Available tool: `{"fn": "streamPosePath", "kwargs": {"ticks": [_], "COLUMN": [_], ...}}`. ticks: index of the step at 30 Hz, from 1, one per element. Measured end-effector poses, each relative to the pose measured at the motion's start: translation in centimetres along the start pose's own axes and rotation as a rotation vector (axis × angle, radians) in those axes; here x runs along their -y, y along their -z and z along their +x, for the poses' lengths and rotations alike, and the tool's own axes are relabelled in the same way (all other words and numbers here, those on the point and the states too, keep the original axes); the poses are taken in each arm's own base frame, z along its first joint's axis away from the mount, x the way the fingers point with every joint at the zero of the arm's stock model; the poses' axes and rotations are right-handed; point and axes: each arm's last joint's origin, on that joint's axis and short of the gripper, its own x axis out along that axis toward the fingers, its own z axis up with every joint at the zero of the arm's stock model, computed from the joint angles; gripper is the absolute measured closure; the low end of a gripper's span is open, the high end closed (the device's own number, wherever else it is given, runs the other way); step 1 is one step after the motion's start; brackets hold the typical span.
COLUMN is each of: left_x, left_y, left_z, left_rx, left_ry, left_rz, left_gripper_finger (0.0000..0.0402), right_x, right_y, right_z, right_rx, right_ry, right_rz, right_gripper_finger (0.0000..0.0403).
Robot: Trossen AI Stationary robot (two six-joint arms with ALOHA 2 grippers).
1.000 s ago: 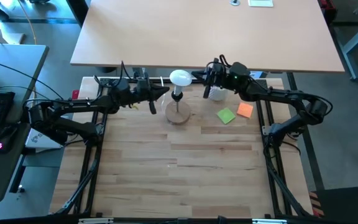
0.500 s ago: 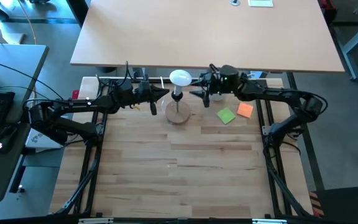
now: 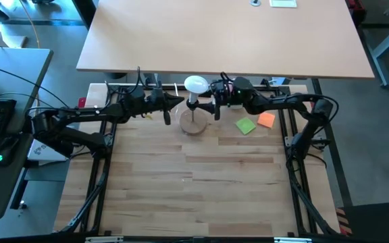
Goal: Screw lightbulb
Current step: Remove the white lightbulb from the brown lamp
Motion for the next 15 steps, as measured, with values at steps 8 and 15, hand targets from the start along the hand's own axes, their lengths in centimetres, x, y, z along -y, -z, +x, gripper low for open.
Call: {"fn": "streamPosePath", "kwargs": {"ticks": [8,15], "left_x": [-0.2,-0.2], "left_y": [1.0,1.4], "left_z": [1.2,1.6], "left_rx": [0.007,0.013], "left_ry": [-0.017,-0.019], "left_rz": [0.001,-0.005], "left_gripper_finger": [0.0401,0.0402], "right_x": [-0.4,0.3], "right_y": [-0.6,-1.1], "right_z": [0.6,2.2], "right_rx": [0.028,0.028], "right_ry": [-0.014,-0.025], "right_rz": [-0.004,-0.001], "right_gripper_finger": [0.015,0.0151]}}
